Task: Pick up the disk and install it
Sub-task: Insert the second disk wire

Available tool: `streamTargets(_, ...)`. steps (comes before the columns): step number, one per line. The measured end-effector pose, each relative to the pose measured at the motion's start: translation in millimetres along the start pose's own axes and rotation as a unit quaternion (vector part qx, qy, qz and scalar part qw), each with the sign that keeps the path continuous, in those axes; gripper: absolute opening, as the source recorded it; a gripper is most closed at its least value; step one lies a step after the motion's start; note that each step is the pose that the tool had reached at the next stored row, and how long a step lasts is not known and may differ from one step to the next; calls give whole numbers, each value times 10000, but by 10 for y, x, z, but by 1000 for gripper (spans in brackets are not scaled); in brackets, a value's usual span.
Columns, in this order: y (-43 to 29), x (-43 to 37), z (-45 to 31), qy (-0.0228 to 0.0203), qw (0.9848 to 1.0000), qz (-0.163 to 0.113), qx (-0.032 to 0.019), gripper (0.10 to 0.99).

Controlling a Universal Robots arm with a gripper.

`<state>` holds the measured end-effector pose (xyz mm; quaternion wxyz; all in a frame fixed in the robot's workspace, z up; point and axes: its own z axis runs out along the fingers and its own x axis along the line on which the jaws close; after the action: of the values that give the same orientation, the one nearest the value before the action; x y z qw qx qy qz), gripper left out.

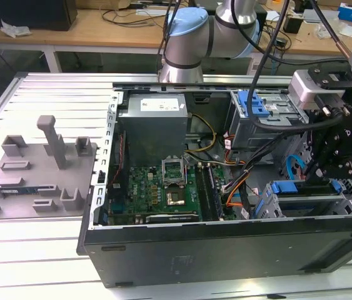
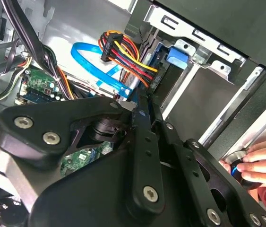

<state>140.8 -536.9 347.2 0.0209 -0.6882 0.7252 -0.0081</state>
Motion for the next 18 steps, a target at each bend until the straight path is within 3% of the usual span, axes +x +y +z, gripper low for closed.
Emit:
streamTargets(10,4,1,86,-1,10000,-5,-1,161)
streamTargets(12,0,-1,-28,26,10000,-5,1,173)
streamTargets(13,-2,-3,-74,34,10000,-6,2,235)
streamTargets(16,-8,-9,-225,69,10000,-7,3,235)
streamTargets(18,-9,-12,-265,82,10000,-8,4,235)
